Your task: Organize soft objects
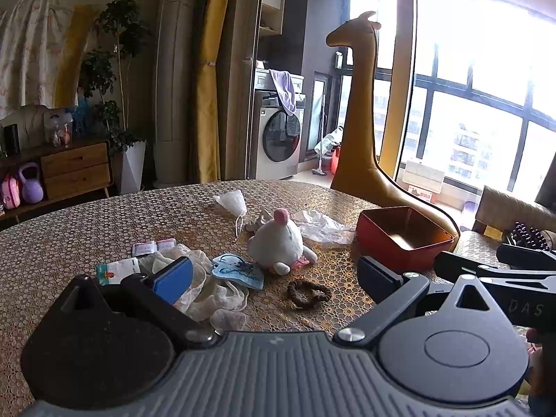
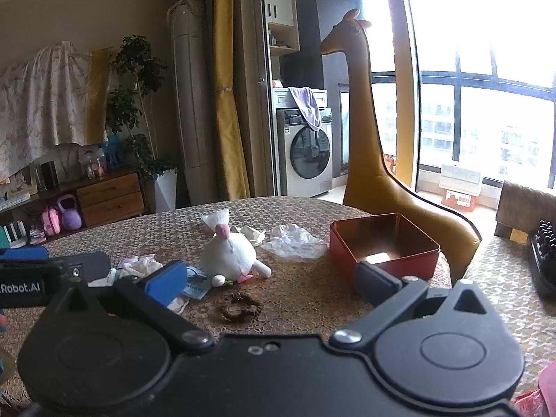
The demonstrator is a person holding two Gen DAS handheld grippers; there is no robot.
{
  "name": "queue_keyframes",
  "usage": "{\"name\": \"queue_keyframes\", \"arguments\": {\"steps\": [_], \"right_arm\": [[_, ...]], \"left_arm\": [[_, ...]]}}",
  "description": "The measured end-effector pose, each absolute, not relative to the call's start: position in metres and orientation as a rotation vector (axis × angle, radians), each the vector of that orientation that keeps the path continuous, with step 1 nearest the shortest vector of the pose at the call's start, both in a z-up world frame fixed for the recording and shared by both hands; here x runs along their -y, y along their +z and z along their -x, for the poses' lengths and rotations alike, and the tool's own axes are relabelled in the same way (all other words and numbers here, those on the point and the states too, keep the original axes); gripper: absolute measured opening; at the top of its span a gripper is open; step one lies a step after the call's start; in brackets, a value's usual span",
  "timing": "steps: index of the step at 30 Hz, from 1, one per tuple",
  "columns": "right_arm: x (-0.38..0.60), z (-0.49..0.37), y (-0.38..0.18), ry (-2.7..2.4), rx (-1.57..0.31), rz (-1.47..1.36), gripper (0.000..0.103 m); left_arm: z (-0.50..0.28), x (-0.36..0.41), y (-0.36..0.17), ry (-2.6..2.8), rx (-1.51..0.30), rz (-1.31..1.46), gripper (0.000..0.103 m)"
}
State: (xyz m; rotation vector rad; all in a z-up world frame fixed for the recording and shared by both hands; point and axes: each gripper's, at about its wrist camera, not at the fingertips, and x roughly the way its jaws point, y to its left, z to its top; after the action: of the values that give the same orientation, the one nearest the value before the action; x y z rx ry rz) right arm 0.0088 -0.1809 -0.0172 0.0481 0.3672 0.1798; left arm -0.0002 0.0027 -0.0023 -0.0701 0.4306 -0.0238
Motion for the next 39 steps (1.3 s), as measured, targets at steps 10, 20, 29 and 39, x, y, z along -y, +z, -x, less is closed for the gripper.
{"name": "queue_keyframes", "arguments": {"steps": [10, 20, 29, 39], "right_arm": [[0.183, -0.005, -0.017, 0.168, -0.388, -0.058, 0.103], [0.182, 0.004, -0.013, 0.164, -0.38, -0.062, 0.103], [0.183, 0.018, -0.007, 0.166, -0.365, -0.071, 0.103], [0.184, 0.036, -0.006, 0.181, -0.341, -0.077, 0.103]], "left_arm": [[0.004, -0.002, -0.003, -0.042, -0.44, 0.075, 0.102], [0.017, 0.0, -0.001, -0.057, -0.442, 0.083, 0.102], [0.035, 0.004, 0.006, -0.05, -0.426, 0.084, 0.102], [0.054, 0.006, 0.011, -0.035, -0.396, 0.081, 0.102]]}}
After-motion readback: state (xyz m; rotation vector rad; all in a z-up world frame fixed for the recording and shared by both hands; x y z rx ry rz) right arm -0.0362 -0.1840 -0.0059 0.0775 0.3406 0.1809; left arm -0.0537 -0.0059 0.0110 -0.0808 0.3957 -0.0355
